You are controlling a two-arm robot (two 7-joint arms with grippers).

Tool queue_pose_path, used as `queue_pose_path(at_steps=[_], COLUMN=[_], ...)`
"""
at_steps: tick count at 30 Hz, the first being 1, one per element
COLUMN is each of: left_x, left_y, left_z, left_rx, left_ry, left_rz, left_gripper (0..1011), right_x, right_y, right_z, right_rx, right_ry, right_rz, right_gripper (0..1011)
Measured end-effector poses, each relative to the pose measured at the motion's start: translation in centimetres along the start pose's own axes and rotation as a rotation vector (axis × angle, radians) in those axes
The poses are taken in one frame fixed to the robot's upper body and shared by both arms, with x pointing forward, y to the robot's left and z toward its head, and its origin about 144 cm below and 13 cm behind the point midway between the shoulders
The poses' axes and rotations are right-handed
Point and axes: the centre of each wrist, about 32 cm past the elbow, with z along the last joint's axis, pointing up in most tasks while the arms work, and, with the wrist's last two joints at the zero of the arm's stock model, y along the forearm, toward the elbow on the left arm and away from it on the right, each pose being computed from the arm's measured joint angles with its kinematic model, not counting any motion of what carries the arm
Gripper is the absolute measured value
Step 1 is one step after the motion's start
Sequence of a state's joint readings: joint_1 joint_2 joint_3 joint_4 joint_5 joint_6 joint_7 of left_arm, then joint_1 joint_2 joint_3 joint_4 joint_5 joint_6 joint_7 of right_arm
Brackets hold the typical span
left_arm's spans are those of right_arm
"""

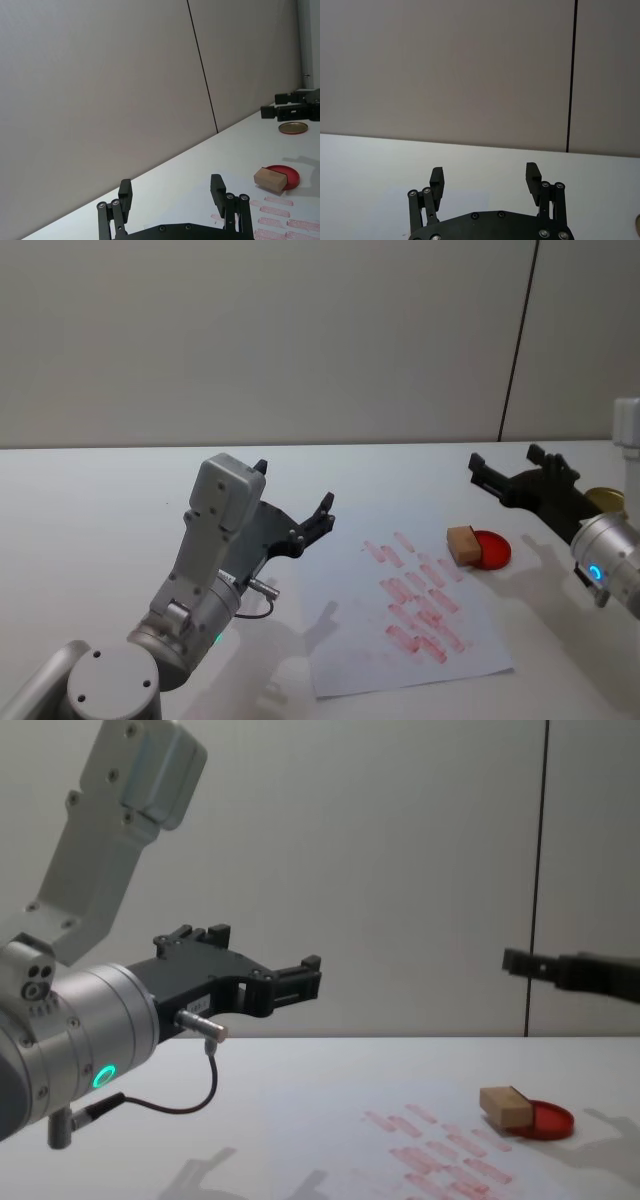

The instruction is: Use the one hand to pick up the stamp and affix it onto the A4 paper.

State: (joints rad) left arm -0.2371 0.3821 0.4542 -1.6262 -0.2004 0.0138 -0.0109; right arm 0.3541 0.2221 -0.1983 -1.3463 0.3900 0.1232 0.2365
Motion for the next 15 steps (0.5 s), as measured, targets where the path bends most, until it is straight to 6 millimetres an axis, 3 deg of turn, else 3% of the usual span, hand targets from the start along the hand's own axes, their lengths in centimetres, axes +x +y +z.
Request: queue_pose_path(at_steps=[15], left_x=[0.0], left_y=[0.0], left_z=[0.0], left_rx=[0.000], left_ry=[0.000], left_rz=[0.000], left_gripper=[993], right_x=[-0.5], right_y=[-1.3], right_z=[1.6], right_rx=[0.066], right_ry=[-0.035], right_rz=[-0.010], right_gripper=[1001])
